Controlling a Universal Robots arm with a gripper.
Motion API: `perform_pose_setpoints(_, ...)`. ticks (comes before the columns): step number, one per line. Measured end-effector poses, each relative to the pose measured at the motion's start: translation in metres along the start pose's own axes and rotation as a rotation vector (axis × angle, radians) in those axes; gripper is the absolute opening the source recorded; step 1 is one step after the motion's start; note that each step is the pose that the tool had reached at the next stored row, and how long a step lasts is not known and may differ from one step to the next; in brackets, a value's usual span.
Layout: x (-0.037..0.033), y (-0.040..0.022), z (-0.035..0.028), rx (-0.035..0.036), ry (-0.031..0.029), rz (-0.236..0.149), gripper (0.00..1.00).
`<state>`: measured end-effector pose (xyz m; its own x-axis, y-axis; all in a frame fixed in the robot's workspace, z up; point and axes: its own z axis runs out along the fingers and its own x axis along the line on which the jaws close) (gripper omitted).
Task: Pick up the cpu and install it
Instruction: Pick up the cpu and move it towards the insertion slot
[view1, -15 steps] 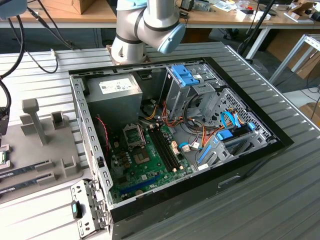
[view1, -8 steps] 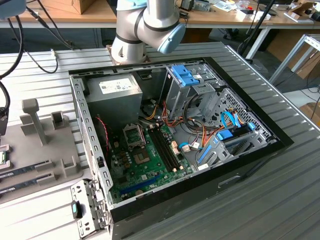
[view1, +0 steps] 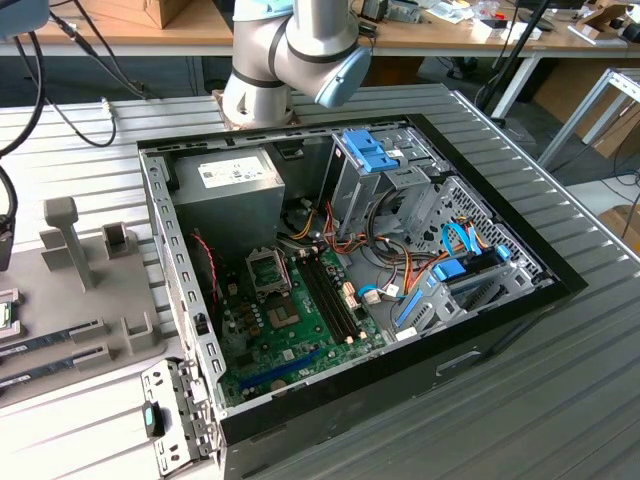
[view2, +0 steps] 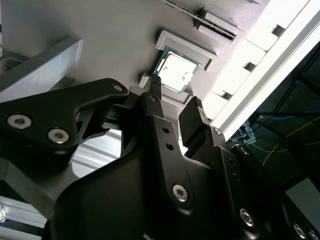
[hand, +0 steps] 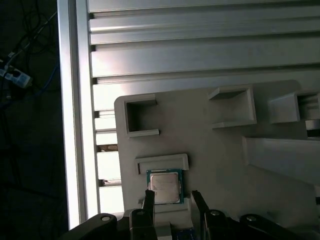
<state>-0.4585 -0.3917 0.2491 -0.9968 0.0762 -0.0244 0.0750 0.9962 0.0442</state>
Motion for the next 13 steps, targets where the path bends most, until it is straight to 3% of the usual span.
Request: perform_pose_setpoints(13,0.0020,0.0015,0.0007,-0.0001,-0.0001,0.000,0.42)
